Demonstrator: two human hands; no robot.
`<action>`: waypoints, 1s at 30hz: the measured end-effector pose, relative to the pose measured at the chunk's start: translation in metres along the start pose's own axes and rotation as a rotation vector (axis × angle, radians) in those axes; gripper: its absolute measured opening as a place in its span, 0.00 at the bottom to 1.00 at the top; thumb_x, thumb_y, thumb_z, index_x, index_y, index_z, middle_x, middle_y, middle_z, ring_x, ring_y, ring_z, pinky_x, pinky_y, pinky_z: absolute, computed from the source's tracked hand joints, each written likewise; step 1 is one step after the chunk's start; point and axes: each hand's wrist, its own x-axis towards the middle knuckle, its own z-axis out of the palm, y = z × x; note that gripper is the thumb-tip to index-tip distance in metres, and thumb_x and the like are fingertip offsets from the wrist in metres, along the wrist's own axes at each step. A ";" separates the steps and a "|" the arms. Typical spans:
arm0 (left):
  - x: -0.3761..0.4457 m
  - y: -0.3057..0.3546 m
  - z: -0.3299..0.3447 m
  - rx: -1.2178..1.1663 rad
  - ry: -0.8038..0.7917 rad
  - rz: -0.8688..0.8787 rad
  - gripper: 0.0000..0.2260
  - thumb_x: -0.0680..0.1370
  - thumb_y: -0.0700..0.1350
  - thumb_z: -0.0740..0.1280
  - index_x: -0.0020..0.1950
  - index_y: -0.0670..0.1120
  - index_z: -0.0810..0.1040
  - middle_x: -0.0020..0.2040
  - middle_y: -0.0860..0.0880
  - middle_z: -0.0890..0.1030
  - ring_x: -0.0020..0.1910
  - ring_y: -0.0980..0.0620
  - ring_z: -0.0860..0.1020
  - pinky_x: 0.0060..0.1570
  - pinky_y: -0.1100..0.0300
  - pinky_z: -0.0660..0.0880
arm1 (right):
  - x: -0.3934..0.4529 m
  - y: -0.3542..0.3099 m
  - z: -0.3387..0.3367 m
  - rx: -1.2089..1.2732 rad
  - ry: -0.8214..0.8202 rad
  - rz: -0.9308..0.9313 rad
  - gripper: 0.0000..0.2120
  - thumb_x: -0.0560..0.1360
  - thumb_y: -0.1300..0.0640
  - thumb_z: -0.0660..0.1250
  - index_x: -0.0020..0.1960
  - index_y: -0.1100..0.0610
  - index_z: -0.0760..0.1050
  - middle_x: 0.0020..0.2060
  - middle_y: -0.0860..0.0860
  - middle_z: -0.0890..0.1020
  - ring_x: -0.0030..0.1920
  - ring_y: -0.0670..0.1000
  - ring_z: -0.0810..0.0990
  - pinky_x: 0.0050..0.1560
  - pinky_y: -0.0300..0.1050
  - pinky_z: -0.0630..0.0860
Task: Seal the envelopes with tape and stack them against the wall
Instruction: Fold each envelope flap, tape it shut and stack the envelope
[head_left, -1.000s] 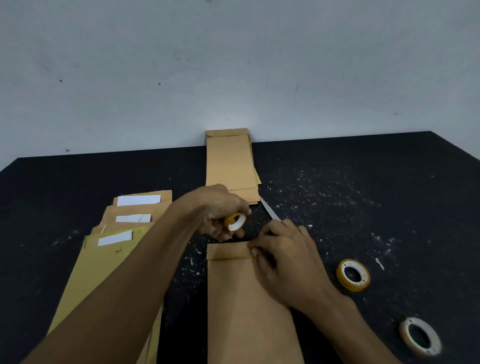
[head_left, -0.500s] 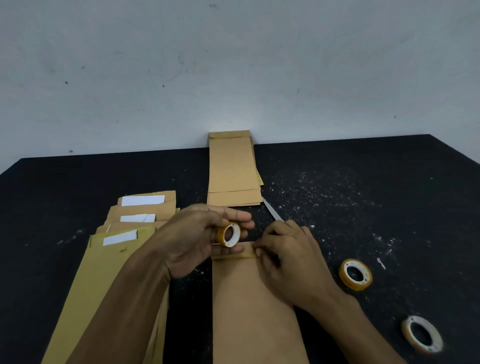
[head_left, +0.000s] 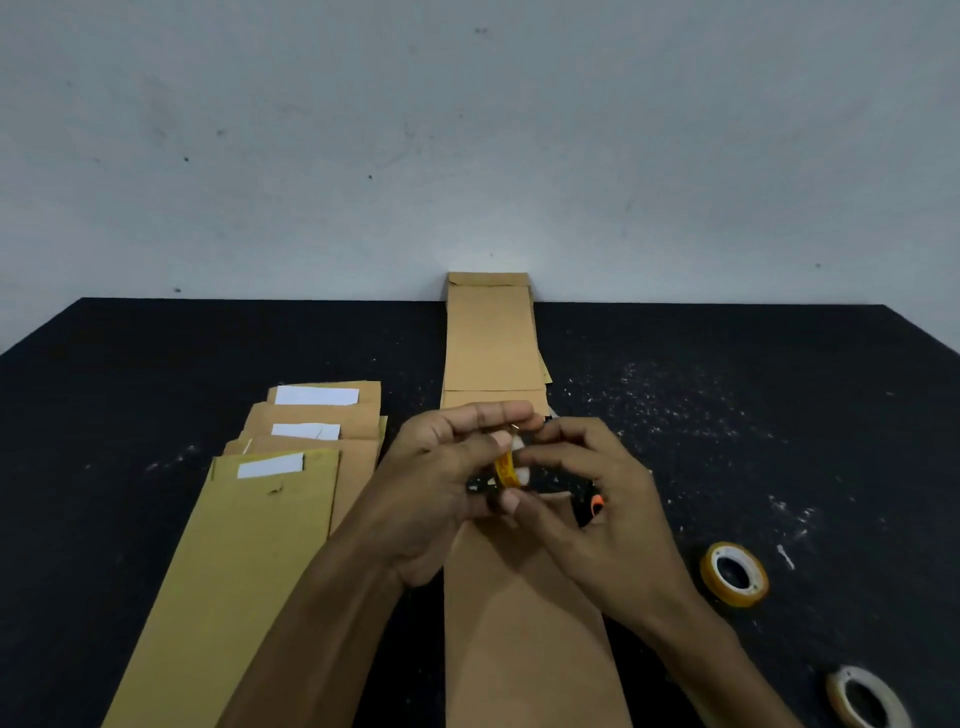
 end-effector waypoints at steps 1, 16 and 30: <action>0.000 -0.001 0.001 -0.008 -0.011 0.010 0.12 0.81 0.35 0.62 0.60 0.42 0.81 0.56 0.43 0.84 0.50 0.46 0.81 0.45 0.51 0.80 | 0.000 0.000 0.001 0.019 -0.024 0.007 0.13 0.71 0.44 0.71 0.54 0.44 0.84 0.57 0.40 0.76 0.64 0.47 0.75 0.60 0.39 0.74; 0.000 0.002 0.023 -0.038 0.103 0.390 0.21 0.78 0.34 0.64 0.69 0.52 0.75 0.62 0.61 0.81 0.63 0.52 0.79 0.68 0.45 0.72 | 0.003 -0.016 0.004 0.303 0.170 0.137 0.16 0.75 0.41 0.66 0.40 0.51 0.83 0.52 0.46 0.78 0.55 0.45 0.79 0.49 0.36 0.77; 0.002 0.009 0.019 0.290 0.294 0.648 0.31 0.75 0.29 0.70 0.75 0.47 0.69 0.68 0.61 0.75 0.48 0.53 0.86 0.55 0.52 0.81 | -0.001 -0.024 0.002 0.338 0.074 0.170 0.15 0.76 0.48 0.66 0.41 0.57 0.84 0.53 0.48 0.78 0.57 0.44 0.78 0.51 0.35 0.75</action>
